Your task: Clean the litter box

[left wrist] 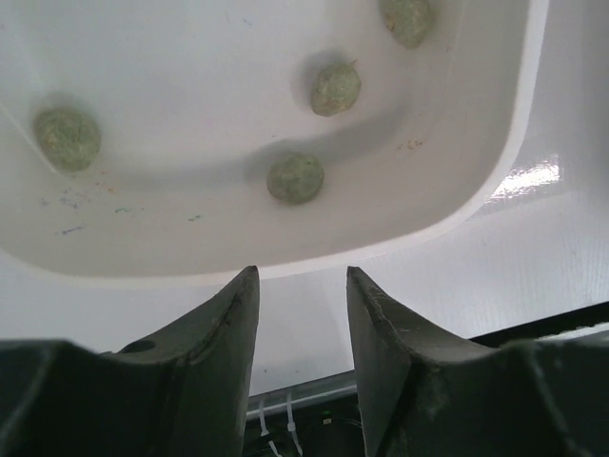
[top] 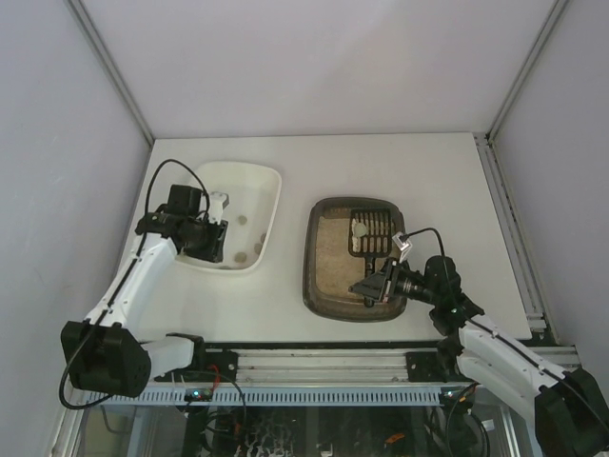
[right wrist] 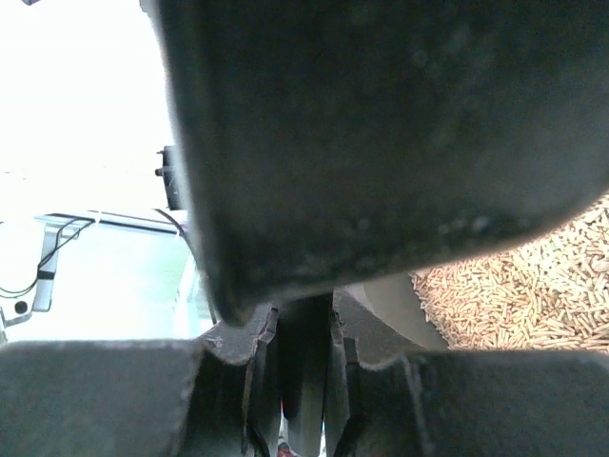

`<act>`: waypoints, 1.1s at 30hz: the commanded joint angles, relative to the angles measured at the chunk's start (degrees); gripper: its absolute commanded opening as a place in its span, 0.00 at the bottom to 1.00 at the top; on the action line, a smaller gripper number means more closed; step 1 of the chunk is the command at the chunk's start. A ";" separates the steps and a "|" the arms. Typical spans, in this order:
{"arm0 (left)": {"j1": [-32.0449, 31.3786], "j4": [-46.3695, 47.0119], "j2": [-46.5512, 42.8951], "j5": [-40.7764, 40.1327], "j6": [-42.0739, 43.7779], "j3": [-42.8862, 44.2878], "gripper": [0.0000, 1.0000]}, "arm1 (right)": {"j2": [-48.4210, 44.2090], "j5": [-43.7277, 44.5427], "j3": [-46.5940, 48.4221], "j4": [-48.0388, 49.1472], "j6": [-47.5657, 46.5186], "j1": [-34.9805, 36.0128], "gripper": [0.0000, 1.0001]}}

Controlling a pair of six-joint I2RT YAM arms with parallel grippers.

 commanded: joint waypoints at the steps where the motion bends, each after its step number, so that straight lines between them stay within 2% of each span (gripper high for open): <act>1: 2.65 -0.75 -0.17 10.61 7.31 -0.32 0.48 | -0.86 7.77 0.64 -6.81 -2.00 4.36 0.00; 2: 3.26 -1.46 0.35 12.59 8.04 -0.10 0.49 | -1.11 7.81 1.03 -8.65 -2.72 5.15 0.00; 3: 3.53 -1.77 0.82 12.81 8.19 0.22 0.60 | -1.71 7.15 1.08 -10.02 -2.66 4.95 0.00; 5: 3.98 -1.62 1.49 13.01 8.26 0.10 0.94 | -5.65 5.59 0.34 -11.96 -1.47 1.82 0.00; 6: 4.07 -2.00 1.56 14.04 8.71 0.01 1.00 | -8.27 5.72 -0.53 -12.60 0.32 0.06 0.00; 10: 4.40 -2.00 0.48 17.07 9.91 -0.53 1.00 | -14.38 6.62 -3.72 -11.91 6.71 -0.66 0.00; 14: 5.06 -0.13 1.23 16.49 9.71 -1.64 1.00 | -13.74 1.44 3.08 -23.64 -0.32 -3.00 0.00; 16: 5.55 -0.60 2.91 16.14 9.73 -1.37 1.00 | -15.01 -1.80 3.54 -23.59 0.48 -6.97 0.00; 19: 7.47 -0.88 3.45 16.99 9.94 -1.39 1.00 | -12.56 -5.53 2.18 -19.04 3.25 -7.49 0.00; 23: 8.99 -1.03 3.45 17.51 10.07 -1.43 1.00 | -2.24 -15.21 0.93 -7.12 6.01 -5.07 0.00; 27: 11.64 -0.87 2.44 17.49 10.00 -1.40 1.00 | 2.65 -22.34 0.32 4.91 13.04 -11.25 0.00; 30: 13.63 -1.21 2.30 18.97 10.51 -1.43 1.00 | 5.81 -23.19 0.92 6.11 13.70 -9.57 0.00; 33: 14.16 -1.66 3.18 20.10 10.96 -1.27 1.00 | 8.07 -27.52 1.70 11.90 17.90 -9.15 0.00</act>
